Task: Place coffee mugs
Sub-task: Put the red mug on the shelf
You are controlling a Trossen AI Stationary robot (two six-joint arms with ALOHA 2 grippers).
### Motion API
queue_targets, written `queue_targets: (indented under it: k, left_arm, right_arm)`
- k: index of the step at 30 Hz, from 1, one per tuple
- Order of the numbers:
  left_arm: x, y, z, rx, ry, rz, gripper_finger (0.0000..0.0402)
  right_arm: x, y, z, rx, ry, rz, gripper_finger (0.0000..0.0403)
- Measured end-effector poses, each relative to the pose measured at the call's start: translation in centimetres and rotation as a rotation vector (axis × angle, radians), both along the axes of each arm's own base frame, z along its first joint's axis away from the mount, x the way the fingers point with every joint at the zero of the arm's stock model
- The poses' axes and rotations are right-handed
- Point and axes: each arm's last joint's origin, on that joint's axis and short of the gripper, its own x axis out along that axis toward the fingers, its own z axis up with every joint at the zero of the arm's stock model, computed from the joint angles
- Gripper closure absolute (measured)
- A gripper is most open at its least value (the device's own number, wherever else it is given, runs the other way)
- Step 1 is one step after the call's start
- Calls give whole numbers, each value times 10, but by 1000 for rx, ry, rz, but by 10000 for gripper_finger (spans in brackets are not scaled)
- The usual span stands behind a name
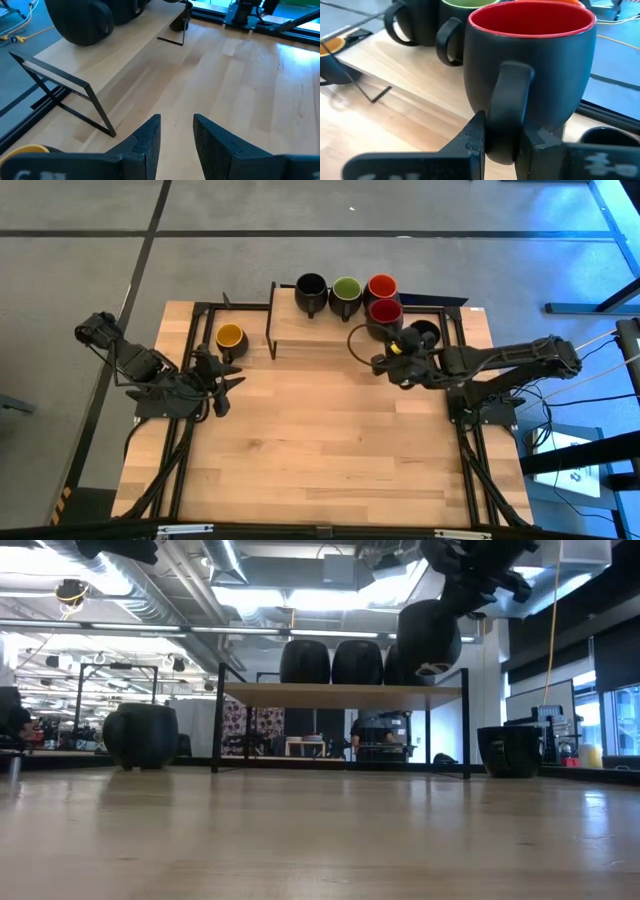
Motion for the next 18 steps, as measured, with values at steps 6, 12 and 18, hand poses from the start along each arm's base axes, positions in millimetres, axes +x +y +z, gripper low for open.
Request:
queue_targets:
  k: [6,12,18]
  left_arm:
    - [0,0,0,5,2,2,292]
    - [0,0,0,7,2,3,292]
    - [0,0,0,40,18,-18,292]
  right_arm:
    - [3,-2,1,6,1,35,360]
    - [13,0,-6,15,22,64,360]
    - [21,0,-20,17,20,21,360]
